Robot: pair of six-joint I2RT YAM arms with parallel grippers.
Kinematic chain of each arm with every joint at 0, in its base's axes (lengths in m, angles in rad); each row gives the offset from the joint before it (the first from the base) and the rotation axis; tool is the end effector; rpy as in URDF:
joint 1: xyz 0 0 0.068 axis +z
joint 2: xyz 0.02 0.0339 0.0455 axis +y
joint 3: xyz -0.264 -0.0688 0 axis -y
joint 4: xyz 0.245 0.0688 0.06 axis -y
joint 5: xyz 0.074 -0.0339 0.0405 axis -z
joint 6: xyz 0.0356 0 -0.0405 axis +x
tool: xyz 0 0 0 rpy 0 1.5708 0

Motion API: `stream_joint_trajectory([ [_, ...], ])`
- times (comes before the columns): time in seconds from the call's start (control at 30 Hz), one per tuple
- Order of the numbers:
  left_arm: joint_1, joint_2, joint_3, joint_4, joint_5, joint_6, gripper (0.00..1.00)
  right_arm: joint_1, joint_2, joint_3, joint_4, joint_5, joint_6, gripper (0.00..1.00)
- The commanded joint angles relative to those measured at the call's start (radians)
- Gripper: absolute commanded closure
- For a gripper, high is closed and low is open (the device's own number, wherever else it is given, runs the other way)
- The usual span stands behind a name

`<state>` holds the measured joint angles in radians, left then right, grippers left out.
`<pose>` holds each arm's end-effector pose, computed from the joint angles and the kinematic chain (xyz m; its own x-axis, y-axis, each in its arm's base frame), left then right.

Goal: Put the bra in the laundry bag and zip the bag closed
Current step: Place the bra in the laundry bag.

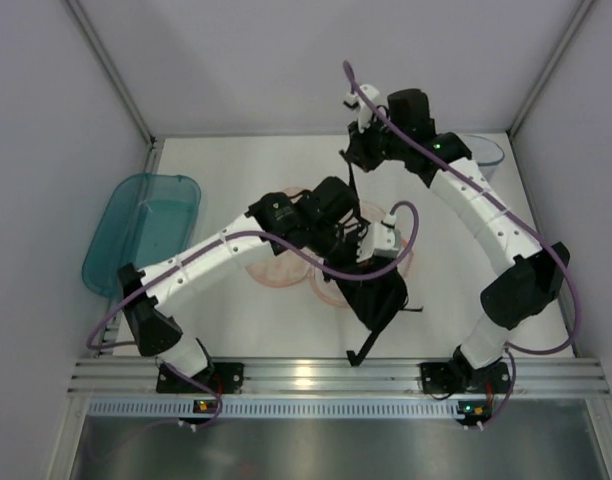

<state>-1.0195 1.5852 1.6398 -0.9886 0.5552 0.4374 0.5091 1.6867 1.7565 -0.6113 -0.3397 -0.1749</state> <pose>0.1554 -0.2885 0.3669 -0.0053 0.6959 -0.7182 0.9828 -0.1288 -0.1320 0.3286 0.1970 0.3972 -0.3198 -0.3664 -0.8737 -0.7764 0.6300 0.0200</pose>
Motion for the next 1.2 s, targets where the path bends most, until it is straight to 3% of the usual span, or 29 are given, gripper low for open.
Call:
stream_joint_trajectory([
  [0.0,0.09,0.083,0.161,-0.025,-0.066,0.098,1.0,-0.05,-0.006,0.115,0.102,0.045,-0.014,1.0],
  [0.2,0.242,0.269,0.519,-0.025,-0.055,0.142,1.0,-0.127,0.044,0.27,0.261,0.175,0.009,1.0],
  [0.4,0.231,0.389,0.721,0.013,0.025,0.133,1.0,-0.204,0.034,0.339,0.352,0.258,0.034,1.0],
  [0.73,0.177,0.414,0.692,0.202,0.069,0.038,1.0,-0.3,-0.07,0.278,0.429,0.306,-0.02,1.0],
  [0.9,0.171,0.375,0.537,0.199,0.153,0.005,1.0,-0.308,-0.071,0.247,0.439,0.306,-0.023,1.0],
  [1.03,0.173,0.317,0.375,0.2,0.118,0.053,1.0,-0.296,-0.068,0.189,0.493,0.369,-0.018,1.0],
  [1.17,0.199,0.306,0.356,0.2,0.118,0.044,1.0,-0.3,-0.027,0.273,0.504,0.396,-0.02,1.0],
])
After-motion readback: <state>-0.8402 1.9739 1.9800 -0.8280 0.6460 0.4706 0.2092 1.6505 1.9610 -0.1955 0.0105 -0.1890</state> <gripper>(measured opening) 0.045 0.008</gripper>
